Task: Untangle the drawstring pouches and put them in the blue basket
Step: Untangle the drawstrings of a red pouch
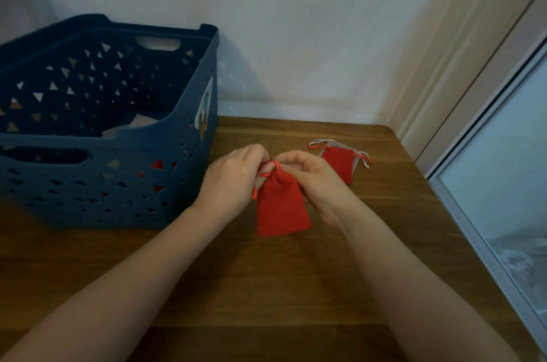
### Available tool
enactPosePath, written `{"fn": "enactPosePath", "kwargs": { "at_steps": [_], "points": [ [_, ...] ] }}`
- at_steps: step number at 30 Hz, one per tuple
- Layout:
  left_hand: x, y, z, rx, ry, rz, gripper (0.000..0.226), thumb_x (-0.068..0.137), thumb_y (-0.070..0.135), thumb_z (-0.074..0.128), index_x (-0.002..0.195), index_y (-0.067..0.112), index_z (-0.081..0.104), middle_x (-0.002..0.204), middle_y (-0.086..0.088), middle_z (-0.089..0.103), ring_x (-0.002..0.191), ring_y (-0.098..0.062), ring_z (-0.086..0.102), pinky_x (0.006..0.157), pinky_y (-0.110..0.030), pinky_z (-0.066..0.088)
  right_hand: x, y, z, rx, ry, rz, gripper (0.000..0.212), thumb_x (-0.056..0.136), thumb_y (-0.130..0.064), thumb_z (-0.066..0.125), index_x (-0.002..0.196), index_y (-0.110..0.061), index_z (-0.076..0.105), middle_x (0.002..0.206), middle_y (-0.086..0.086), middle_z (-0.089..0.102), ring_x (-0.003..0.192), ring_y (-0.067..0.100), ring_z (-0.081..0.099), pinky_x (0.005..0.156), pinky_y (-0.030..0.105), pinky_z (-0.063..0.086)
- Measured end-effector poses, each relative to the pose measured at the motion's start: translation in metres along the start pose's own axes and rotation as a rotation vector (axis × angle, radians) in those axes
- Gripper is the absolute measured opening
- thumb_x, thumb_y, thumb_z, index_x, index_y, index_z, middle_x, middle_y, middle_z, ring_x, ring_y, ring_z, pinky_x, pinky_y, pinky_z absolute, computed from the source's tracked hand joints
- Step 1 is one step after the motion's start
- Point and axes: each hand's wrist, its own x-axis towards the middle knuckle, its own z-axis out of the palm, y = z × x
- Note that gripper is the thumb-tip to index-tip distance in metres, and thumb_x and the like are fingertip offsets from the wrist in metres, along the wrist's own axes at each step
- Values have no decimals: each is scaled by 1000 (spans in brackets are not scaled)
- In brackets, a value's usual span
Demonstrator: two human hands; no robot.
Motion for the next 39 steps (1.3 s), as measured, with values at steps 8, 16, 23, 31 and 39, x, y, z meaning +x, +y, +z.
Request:
{"fn": "enactPosePath", "kwargs": {
  "at_steps": [8,16,23,31,39],
  "points": [
    [6,1,-10,-67,2,71,32,90,36,43,81,7,54,73,-4,55,56,-18,52,48,-26,34,3,0,-4,2,-28,-44,20,88,-8,59,81,-22,71,72,-4,66,74,16,55,72,37,38],
    [7,-7,-20,-42,-93,198,31,90,35,41,82,9,55,74,-2,55,54,-16,52,42,-31,41,-1,-7,-8,-163,-122,-196,18,85,-1,61,81,-19,66,72,-10,65,64,-3,56,60,13,41],
    [8,-12,-18,-39,-303,183,22,94,29,48,97,10,59,89,-2,59,66,-14,51,55,-26,34,3,-15,-16,-901,-7,-417,10,83,-18,59,78,-23,52,80,-5,57,74,13,54,68,35,49],
    [3,-14,-14,125,-513,135,24,99,36,33,107,22,51,95,7,53,76,-8,50,59,-20,36,3,-15,-18,-844,-157,-171,33,91,-10,39,62,-24,47,66,-3,54,63,11,50,66,34,42],
    [-1,-12,-17,45,-426,-169,28,101,33,29,75,23,35,69,5,44,60,-12,44,51,-27,27,9,7,-23,-167,210,-22,48,94,-13,44,47,-23,49,62,-3,54,62,13,45,60,26,34]
  ]
}}
